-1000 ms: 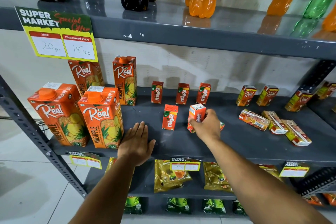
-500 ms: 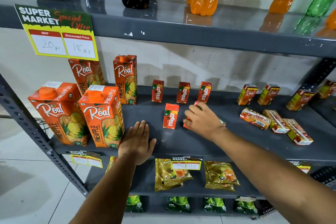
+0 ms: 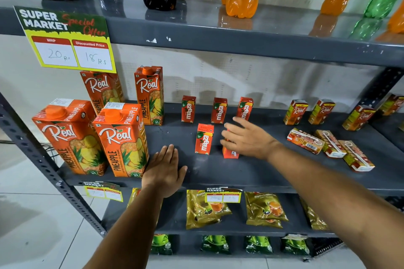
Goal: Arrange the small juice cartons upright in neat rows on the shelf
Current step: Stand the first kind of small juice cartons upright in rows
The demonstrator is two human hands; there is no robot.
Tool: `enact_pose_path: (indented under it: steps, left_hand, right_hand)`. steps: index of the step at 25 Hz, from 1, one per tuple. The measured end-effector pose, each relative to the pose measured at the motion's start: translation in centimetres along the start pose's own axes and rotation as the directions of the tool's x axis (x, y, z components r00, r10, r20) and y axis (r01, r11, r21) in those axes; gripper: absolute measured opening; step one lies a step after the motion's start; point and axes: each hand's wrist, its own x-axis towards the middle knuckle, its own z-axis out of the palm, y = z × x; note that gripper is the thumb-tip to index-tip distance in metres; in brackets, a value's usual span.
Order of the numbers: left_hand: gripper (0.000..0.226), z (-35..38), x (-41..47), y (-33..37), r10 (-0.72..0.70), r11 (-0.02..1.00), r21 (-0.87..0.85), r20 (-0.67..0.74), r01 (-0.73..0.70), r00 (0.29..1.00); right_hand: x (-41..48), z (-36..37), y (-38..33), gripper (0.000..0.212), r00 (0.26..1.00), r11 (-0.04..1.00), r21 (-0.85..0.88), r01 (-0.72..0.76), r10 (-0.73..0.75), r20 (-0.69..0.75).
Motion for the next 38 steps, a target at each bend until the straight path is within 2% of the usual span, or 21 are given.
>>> enact_pose_path:
  steps: [3, 5, 6, 9, 13, 15, 18, 20, 22, 24, 26, 29, 32, 33, 34, 35, 36, 37, 38]
  left_hand:
    - [0.073, -0.1, 0.0, 0.1, -0.002, 1.000, 0.003, 0.003, 0.002, 1.000]
    - [0.073, -0.1, 0.1, 0.1, -0.001, 1.000, 0.001, 0.009, 0.001, 1.000]
    - [0.073, -0.1, 0.1, 0.1, -0.001, 1.000, -0.001, 0.012, 0.001, 1.000]
    - [0.074, -0.1, 0.1, 0.0, -0.002, 1.000, 0.001, 0.014, 0.002, 1.000]
    - [0.074, 0.0, 0.0, 0.1, -0.008, 1.000, 0.002, 0.018, 0.008, 1.000]
    - [0.074, 0.0, 0.0, 0.1, -0.011, 1.000, 0.002, 0.018, 0.011, 1.000]
    - [0.074, 0.0, 0.1, 0.0, -0.004, 1.000, 0.003, 0.021, 0.004, 1.000]
    - [0.074, 0.1, 0.1, -0.1, -0.004, 1.000, 0.005, 0.023, 0.004, 1.000]
    - [0.074, 0.1, 0.0, 0.0, -0.008, 1.000, 0.009, 0.019, 0.008, 1.000]
    - [0.074, 0.1, 0.1, 0.0, -0.009, 1.000, 0.012, 0.006, 0.009, 1.000]
    - [0.073, 0.0, 0.1, 0.0, -0.016, 1.000, 0.020, 0.012, 0.015, 1.000]
    - [0.072, -0.3, -0.1, 0.2, -0.019, 1.000, 0.020, 0.029, 0.019, 0.999]
    - [0.071, -0.1, -0.4, -0.8, -0.021, 1.000, 0.010, 0.039, 0.021, 0.999]
    - [0.071, -0.3, -0.4, -1.2, -0.028, 1.000, 0.005, 0.065, 0.027, 0.997]
    - [0.071, -0.2, -0.5, -1.7, -0.050, 0.999, 0.004, 0.087, 0.050, 0.995]
    - [0.072, -0.3, -0.6, -2.1, -0.061, 0.998, 0.006, 0.118, 0.060, 0.991]
    - [0.072, -0.3, 0.0, 0.2, -0.092, 0.996, -0.006, 0.152, 0.094, 0.984]
    - [0.073, -0.1, 0.7, 3.8, -0.151, 0.987, -0.026, 0.186, 0.158, 0.971]
    - [0.073, 0.0, 0.7, 4.4, -0.189, 0.978, -0.053, 0.166, 0.200, 0.968]
  right_hand:
    - [0.6, -0.4, 1.8, 0.031, 0.997, 0.992, 0.118, -0.046, 0.038, 0.072]
    - [1.6, -1.0, 3.0, 0.037, 0.975, 0.962, 0.246, -0.119, 0.067, 0.211]
    - [2.1, -1.4, 3.5, 0.044, 0.947, 0.923, 0.324, -0.209, 0.109, 0.303]
    - [3.1, -2.1, 4.0, 0.052, 0.820, 0.797, 0.363, -0.482, 0.265, 0.506]
    - [4.3, -3.0, 2.6, 0.057, 0.609, 0.599, 0.265, -0.756, 0.495, 0.619]
    - [4.9, -3.2, 1.7, 0.061, 0.527, 0.535, 0.213, -0.818, 0.546, 0.652]
    - [4.8, -3.2, 2.4, 0.062, 0.490, 0.426, 0.287, -0.858, 0.513, 0.705]
    - [3.5, -2.4, 4.5, 0.055, 0.466, 0.280, 0.372, -0.885, 0.541, 0.700]
    - [0.9, -0.7, 6.3, 0.043, 0.406, 0.129, 0.407, -0.904, 0.553, 0.728]
    - [-1.9, 0.9, 6.3, 0.052, 0.390, 0.133, 0.370, -0.919, 0.423, 0.818]
    - [-3.9, 2.4, 4.3, 0.069, 0.318, 0.167, 0.278, -0.946, 0.309, 0.896]
    - [-5.0, 4.4, 0.5, 0.076, 0.259, 0.023, 0.264, -0.964, 0.297, 0.919]
    - [-4.5, 5.2, -0.9, 0.069, 0.279, 0.037, 0.288, -0.957, 0.386, 0.879]
    - [-4.3, 5.0, -0.3, 0.064, 0.303, 0.061, 0.307, -0.950, 0.428, 0.851]
    - [-4.1, 4.6, 0.5, 0.060, 0.363, 0.132, 0.343, -0.930, 0.479, 0.799]
    - [-3.9, 4.3, 1.4, 0.057, 0.455, 0.265, 0.369, -0.891, 0.521, 0.722]
    - [-5.6, 4.8, 3.0, 0.055, 0.583, 0.445, 0.384, -0.809, 0.525, 0.620]
    - [-7.8, 5.6, 4.6, 0.054, 0.707, 0.614, 0.378, -0.693, 0.476, 0.523]
    - [-7.4, 5.5, 5.0, 0.052, 0.794, 0.741, 0.349, -0.574, 0.399, 0.460]
